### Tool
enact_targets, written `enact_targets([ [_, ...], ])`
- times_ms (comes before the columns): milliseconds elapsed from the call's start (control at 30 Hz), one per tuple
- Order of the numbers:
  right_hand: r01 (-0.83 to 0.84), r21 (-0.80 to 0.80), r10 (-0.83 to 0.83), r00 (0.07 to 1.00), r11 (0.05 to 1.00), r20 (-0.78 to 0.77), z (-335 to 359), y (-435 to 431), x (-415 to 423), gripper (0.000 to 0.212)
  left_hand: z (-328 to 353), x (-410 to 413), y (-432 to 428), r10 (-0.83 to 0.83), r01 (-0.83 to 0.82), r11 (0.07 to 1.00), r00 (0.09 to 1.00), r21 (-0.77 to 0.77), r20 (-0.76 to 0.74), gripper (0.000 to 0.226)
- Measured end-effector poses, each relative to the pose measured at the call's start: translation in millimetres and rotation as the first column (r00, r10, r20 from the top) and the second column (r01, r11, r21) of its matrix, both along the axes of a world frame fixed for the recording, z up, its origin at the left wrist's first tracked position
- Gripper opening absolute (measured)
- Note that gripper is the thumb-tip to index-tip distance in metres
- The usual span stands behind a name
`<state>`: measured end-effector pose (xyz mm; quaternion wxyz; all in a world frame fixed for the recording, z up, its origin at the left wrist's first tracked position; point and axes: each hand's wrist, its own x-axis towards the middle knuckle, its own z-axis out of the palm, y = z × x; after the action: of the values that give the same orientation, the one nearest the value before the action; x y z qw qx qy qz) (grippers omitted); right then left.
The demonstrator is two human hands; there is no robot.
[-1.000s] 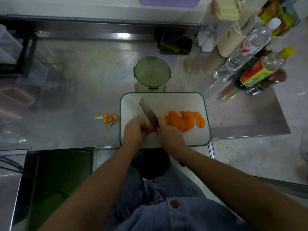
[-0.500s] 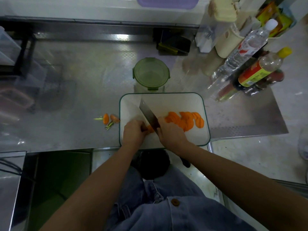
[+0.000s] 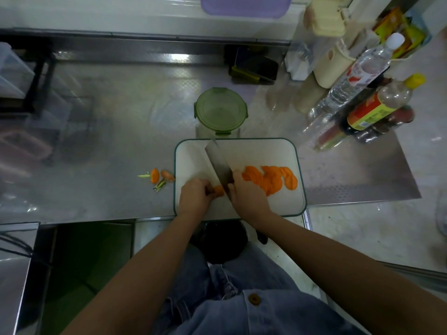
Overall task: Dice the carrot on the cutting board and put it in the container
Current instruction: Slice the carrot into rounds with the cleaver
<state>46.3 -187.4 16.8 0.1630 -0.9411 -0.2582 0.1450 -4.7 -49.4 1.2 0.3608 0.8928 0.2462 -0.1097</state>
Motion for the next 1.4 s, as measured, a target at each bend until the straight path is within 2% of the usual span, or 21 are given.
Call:
enact_targets([
  [167,-0.111,-0.071,0.110,0.994,0.991,-0.016,12,-4,-1,0.028,1,1,-2,0.022,-0.022,1.000,1.000,-0.004,-0.007,0.010],
  [367,-0.112,-0.136,0.110,0.994,0.984,-0.023,9,1,-6,0.022,2,1,-2,0.050,-0.050,0.998,0.999,-0.039,0.004,0.014],
  [567,-0.049,-0.070,0.047,0.999,0.996,-0.027,-5,1,-15,0.028,3,1,-2,0.045,-0.045,0.999,0.999,-0.028,0.000,0.015],
  [700,0.006,-0.021,-0.007,0.999,1.000,-0.040,-4,2,-10,0.025,1,-1,-3,0.039,-0.039,0.999,0.999,0.007,0.010,0.014],
  [867,-0.044,-0.046,0.044,0.999,0.998,0.008,4,5,-6,0.033,1,-1,-3,0.044,-0.044,0.999,0.999,0.007,0.012,0.014],
  [1033,-0.114,-0.105,0.113,0.993,0.988,-0.014,12,-1,-7,0.028,1,-1,-2,0.046,-0.046,0.999,0.999,0.001,0.003,0.011],
  [1267,-0.097,-0.084,0.094,0.995,0.992,-0.037,9,-3,-9,0.031,2,-2,-2,0.051,-0.051,0.999,0.999,-0.005,-0.001,0.011],
  [1400,-0.093,-0.061,0.092,0.996,0.994,-0.018,14,-3,-7,0.025,1,-1,-1,0.061,-0.061,0.998,0.998,-0.021,-0.007,0.011],
])
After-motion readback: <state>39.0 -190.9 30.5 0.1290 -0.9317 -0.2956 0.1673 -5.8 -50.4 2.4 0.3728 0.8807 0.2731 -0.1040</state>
